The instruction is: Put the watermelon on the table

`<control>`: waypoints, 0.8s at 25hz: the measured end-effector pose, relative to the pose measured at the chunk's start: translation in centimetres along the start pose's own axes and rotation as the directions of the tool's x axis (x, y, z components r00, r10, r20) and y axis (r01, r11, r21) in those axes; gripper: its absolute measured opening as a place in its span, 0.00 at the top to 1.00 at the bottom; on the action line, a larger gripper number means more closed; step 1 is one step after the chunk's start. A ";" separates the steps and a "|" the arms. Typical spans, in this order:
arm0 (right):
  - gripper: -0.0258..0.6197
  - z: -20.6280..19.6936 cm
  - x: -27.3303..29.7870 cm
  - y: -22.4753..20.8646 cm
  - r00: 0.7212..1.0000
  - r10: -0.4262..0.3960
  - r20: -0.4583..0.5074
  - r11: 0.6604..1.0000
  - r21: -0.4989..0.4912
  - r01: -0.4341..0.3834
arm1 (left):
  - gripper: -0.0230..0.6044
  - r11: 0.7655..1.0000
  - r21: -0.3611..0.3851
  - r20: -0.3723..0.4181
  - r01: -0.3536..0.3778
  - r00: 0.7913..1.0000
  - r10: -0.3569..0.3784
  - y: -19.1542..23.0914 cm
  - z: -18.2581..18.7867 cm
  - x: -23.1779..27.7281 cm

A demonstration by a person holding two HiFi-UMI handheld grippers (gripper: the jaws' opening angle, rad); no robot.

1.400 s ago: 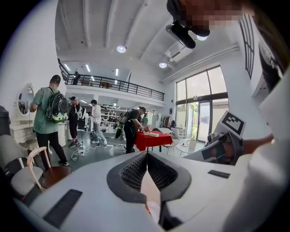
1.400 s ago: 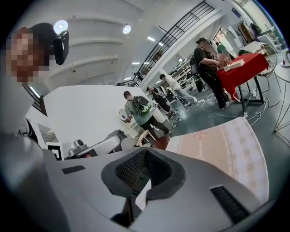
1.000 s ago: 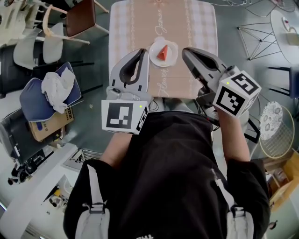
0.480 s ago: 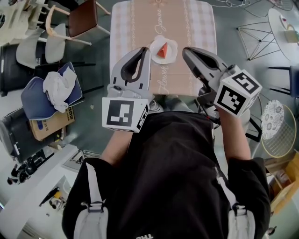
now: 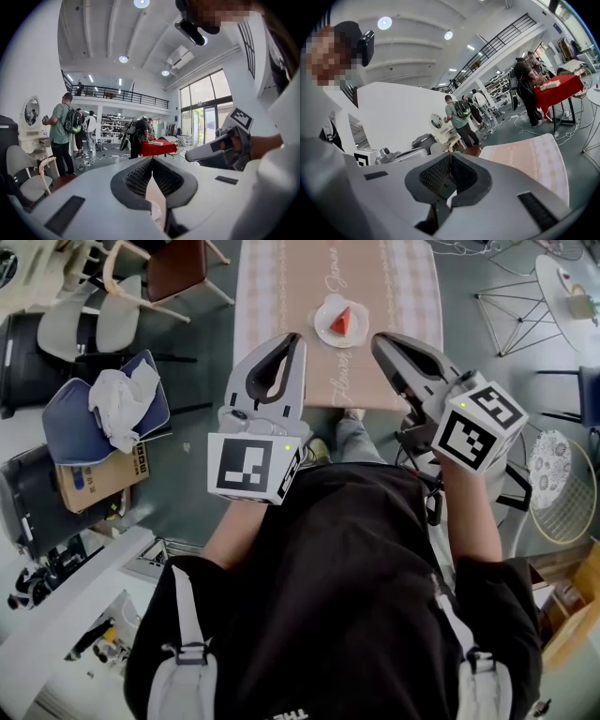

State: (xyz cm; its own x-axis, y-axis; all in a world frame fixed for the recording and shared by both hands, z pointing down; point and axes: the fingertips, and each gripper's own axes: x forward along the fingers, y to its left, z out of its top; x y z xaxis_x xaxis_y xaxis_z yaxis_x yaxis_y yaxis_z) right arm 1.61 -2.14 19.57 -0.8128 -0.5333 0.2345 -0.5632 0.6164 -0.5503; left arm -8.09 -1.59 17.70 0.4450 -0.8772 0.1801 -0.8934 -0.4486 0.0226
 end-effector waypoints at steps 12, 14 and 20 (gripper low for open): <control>0.93 -4.4 -2.6 7.0 0.997 -0.052 0.048 0.998 -0.034 0.053 | 0.94 1.000 0.006 0.049 0.029 0.998 -0.030 -1.2 -1.0 -8.3; 0.93 -5.0 -3.1 7.7 0.996 -0.068 0.059 0.997 -0.039 0.070 | 0.94 0.999 0.005 0.053 0.036 0.998 -0.037 -1.6 -1.2 -9.3; 0.93 -5.9 -4.1 9.1 0.994 -0.088 0.070 0.995 -0.042 0.091 | 0.94 0.999 0.000 0.046 0.042 0.998 -0.042 -2.0 -1.8 -11.5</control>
State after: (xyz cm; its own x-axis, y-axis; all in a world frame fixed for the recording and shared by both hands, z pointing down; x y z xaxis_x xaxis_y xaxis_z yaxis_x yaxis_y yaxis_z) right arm -1.07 9.01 18.34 -0.7476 -0.6247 0.2255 -0.6407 0.5891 -0.4924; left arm -11.54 9.70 17.37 0.4845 -0.8645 0.1336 -0.8739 -0.4852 0.0299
